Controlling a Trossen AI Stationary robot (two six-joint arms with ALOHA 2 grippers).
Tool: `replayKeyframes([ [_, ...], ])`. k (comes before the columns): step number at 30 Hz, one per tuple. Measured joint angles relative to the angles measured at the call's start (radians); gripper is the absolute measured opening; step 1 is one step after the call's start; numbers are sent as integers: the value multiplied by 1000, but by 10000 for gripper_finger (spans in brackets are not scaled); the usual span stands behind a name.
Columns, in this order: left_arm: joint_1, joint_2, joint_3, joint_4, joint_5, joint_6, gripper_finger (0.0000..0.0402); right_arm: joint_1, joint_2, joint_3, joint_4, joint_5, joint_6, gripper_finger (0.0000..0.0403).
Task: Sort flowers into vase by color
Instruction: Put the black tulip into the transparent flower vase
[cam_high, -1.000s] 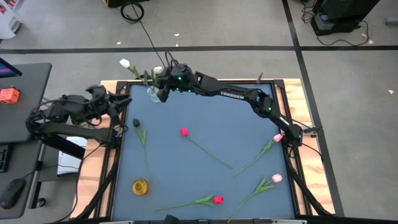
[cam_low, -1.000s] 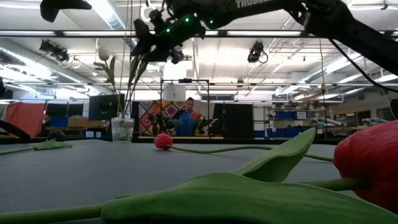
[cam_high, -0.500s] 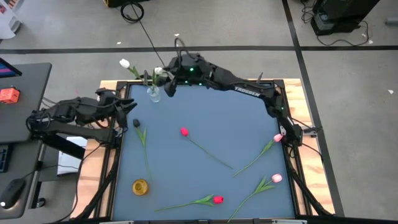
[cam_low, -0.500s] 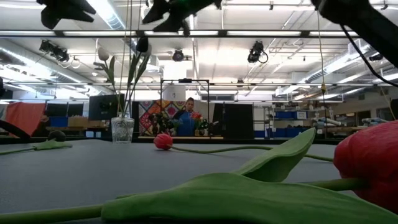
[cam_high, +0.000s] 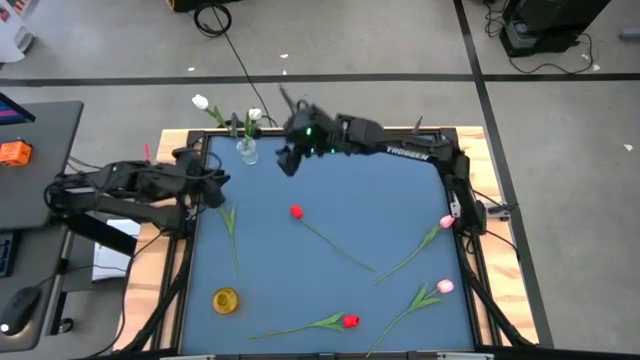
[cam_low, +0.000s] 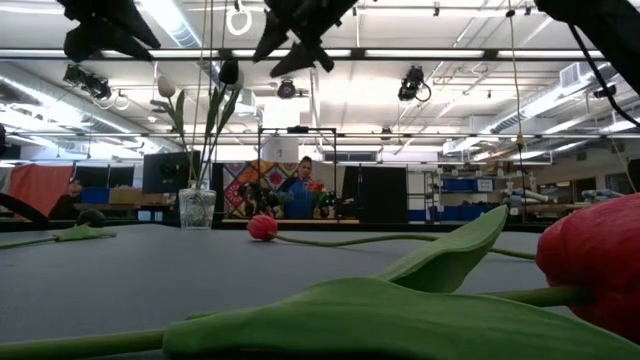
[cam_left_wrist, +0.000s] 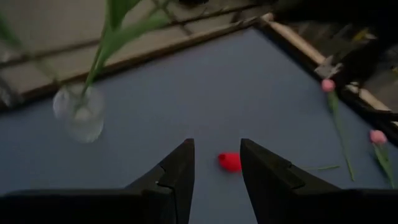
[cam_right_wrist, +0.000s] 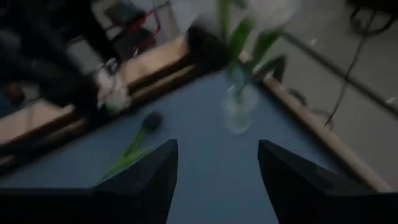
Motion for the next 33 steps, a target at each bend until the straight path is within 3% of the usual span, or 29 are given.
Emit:
replayKeyframes([
  [8,-21,102,0,-184,75,-354,135,62,-182,-311,68,92,123,220],
  [16,-117,255,0,-188,80,-564,135,95,-446,-822,371,31,410,210],
  [20,-155,333,0,-187,102,-660,135,124,-529,-1011,531,13,526,210],
  [25,-165,420,0,-185,147,-741,135,154,-570,-1118,615,-3,587,210],
  [33,-165,559,0,-194,229,-869,130,217,-577,-1141,617,-8,564,209],
])
